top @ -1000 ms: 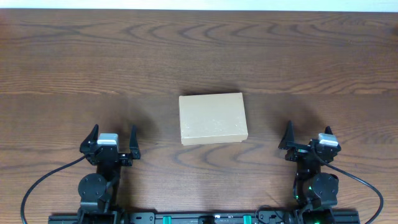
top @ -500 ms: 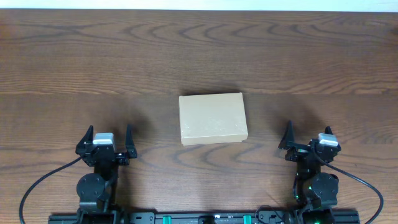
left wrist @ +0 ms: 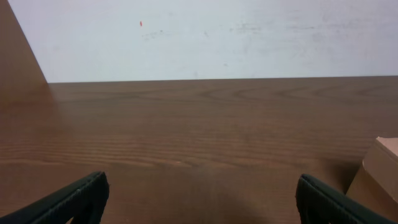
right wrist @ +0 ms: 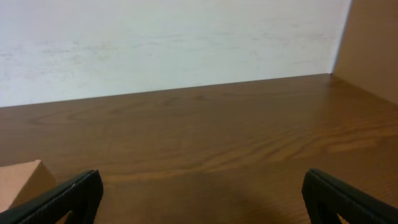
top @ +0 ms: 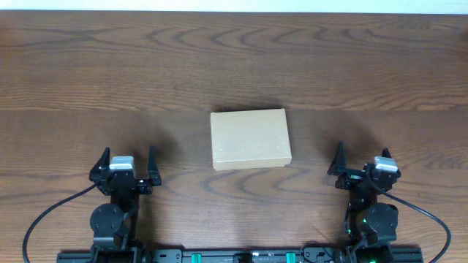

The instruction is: Pack container

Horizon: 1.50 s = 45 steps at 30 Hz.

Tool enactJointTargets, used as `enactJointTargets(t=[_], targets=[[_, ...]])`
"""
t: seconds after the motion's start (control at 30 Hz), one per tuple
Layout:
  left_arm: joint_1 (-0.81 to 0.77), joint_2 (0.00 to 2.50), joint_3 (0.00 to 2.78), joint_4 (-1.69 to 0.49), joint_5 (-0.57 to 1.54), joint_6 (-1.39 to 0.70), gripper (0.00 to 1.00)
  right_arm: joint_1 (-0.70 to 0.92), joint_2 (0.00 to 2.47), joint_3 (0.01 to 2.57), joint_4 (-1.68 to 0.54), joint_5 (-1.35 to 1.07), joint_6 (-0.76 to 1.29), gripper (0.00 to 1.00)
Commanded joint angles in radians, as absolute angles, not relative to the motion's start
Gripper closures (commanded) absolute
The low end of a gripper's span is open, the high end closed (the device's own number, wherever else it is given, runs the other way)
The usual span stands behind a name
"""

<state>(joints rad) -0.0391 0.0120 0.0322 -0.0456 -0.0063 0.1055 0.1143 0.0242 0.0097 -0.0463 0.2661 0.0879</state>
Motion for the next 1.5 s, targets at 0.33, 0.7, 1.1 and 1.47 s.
enactJointTargets(t=[0.33, 0.7, 1.1, 1.47], targets=[[-0.033, 0.004, 0.004, -0.075, -0.007, 0.105, 0.05, 0.11, 0.025, 0.006, -0.048, 0.281, 0.1, 0.01], [-0.033, 0.004, 0.005, -0.075, -0.007, 0.105, 0.04, 0.11, 0.025, 0.006, -0.048, 0.281, 0.1, 0.01], [-0.033, 0.004, 0.005, -0.075, -0.007, 0.105, 0.04, 0.05, 0.025, 0.006, -0.048, 0.281, 0.1, 0.01], [-0.033, 0.004, 0.005, -0.075, -0.007, 0.105, 0.05, 0.02, 0.025, 0.006, -0.048, 0.281, 0.1, 0.01]])
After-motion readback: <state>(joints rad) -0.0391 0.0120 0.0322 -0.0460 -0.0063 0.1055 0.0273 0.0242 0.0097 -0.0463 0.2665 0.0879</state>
